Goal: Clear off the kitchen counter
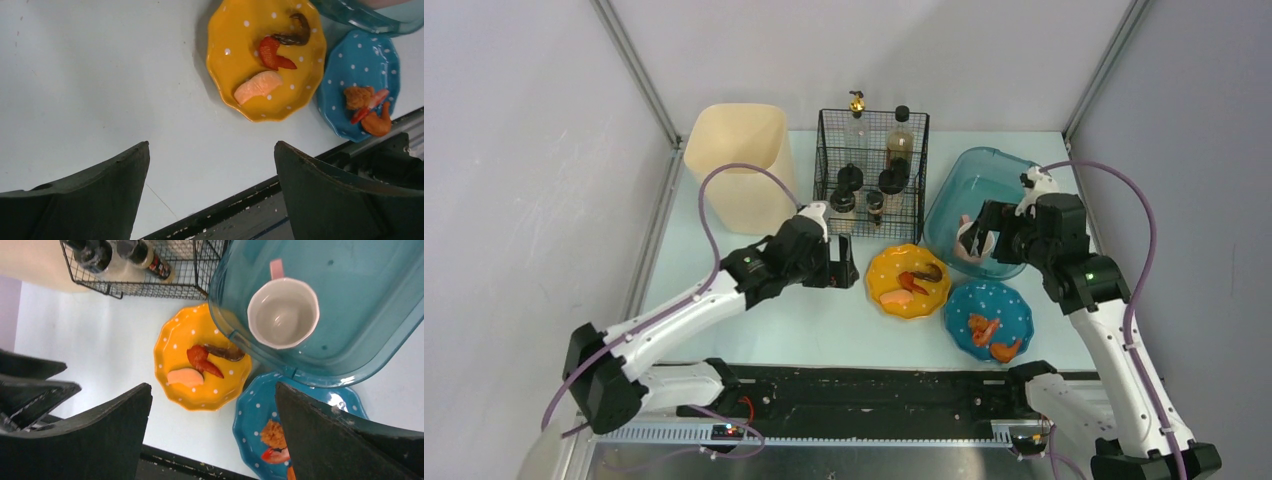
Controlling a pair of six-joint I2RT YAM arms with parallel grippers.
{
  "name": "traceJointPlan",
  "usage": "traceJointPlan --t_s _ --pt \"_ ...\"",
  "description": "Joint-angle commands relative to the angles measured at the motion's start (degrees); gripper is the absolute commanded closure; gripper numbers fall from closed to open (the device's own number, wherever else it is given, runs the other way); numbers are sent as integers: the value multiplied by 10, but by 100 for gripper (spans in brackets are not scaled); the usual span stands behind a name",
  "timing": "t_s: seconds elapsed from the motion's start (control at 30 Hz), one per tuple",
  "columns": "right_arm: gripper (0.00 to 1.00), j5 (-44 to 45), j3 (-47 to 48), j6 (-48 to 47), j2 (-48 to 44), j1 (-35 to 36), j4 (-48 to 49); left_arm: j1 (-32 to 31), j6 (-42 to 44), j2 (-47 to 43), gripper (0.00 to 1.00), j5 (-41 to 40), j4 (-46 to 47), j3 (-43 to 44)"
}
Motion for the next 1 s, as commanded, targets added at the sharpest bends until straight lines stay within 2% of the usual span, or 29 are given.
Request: traceJointPlan --t_s 0.0,0.1,0.27,0.47,0.63,0.7,0.97 --pt "4 -24 -22 19 -27 10 9 -3 -44 55 2 -3 35 19" --pt "4 13 -25 17 -56 24 10 -13 -75 87 2 28 71 21" --pt "1 28 -25 23 -75 42 -20 -18 -114 152 2 49 100 22" --pt "1 -3 -25 7 -89 54 -55 -29 -141 201 2 53 142 10" --pt "1 19 -27 -2 -99 71 -71 -40 -179 220 0 33 187 -13" --pt "1 24 -31 -2 -108 74 -67 -42 -210 222 6 21 208 -30" --pt "1 32 -44 4 -122 79 -71 -45 -257 237 18 -14 271 -86"
